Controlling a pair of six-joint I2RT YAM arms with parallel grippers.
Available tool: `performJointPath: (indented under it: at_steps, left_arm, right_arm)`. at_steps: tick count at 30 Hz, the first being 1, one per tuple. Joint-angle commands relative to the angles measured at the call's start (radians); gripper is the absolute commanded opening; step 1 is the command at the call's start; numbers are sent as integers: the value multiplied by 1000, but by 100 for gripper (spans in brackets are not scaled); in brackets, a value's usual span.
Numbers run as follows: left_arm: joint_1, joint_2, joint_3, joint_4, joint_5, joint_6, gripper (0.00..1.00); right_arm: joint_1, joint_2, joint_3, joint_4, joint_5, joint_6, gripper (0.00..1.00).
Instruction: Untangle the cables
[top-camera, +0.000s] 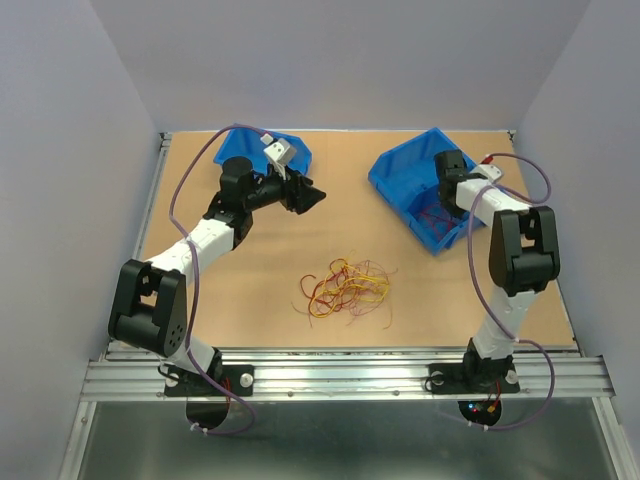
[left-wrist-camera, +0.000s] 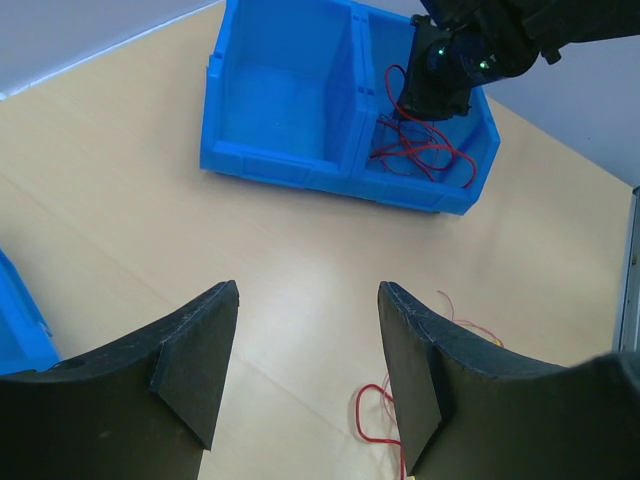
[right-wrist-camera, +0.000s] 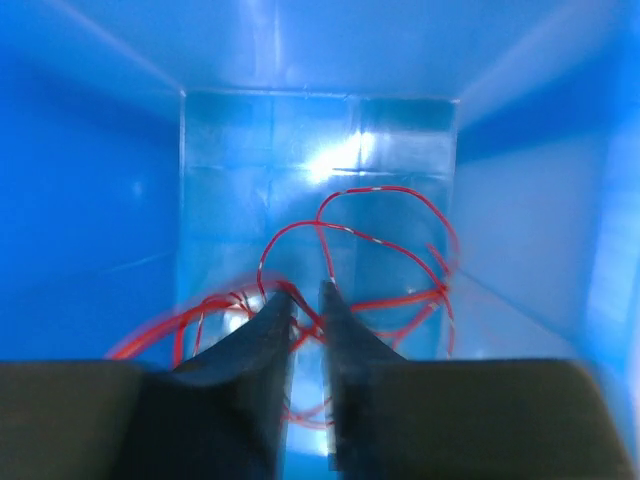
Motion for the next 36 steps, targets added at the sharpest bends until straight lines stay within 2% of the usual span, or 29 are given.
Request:
performJointPath:
  at_steps: [1, 2, 4, 6, 9, 11, 13, 17, 20, 24, 28, 29, 31, 33, 36]
  left_arm:
    - [-8, -14, 10, 37, 21, 20, 68]
    - [-9, -14, 8, 37, 18, 23, 68]
    - [-11, -18, 6, 36, 13, 26, 68]
    - [-11, -13, 8, 37, 13, 26, 68]
    - [-11, -1, 13, 34, 19, 25, 68]
    - [-14, 10, 16, 33, 21, 26, 68]
    - [-14, 19, 20, 26, 26, 29, 68]
    - [-25, 24, 26, 14, 32, 49, 68]
    - [-61, 25, 34, -24, 12, 100, 68]
    - [-135, 24, 49, -99, -26, 204, 69]
    - [-268, 22, 75, -253, -63, 412, 70]
    - [-293, 19, 72, -279, -75, 438, 71]
    - [-331, 15, 60, -303, -95, 491, 84]
    - [-391, 18, 65, -369, -111, 584, 85]
    - [-478, 28, 66, -431, -195, 667, 96]
  right_arm:
    - [-1, -173, -24, -12, 88, 10, 30]
    - [-1, -228, -38, -11, 105, 4, 39]
    - [-3, -262, -41, -12, 139, -15, 40]
    - [-1, -310, -43, -11, 139, -33, 46]
    - [-1, -367, -56, -12, 133, -54, 63]
    - [-1, -399, -67, -12, 139, -58, 66]
    - [-1, -436, -79, -12, 100, -62, 67]
    - [0, -453, -104, 98, -140, -212, 66]
    - [6, -465, -134, 158, -227, -261, 66]
    - [16, -485, -173, 219, -327, -320, 67]
    - [20, -559, -269, 346, -613, -426, 67]
    - [20, -595, -285, 389, -641, -435, 67]
    - [22, -624, -309, 409, -663, -438, 67]
    - [20, -645, -325, 420, -662, -450, 67]
    - [22, -666, -332, 425, -654, -453, 68]
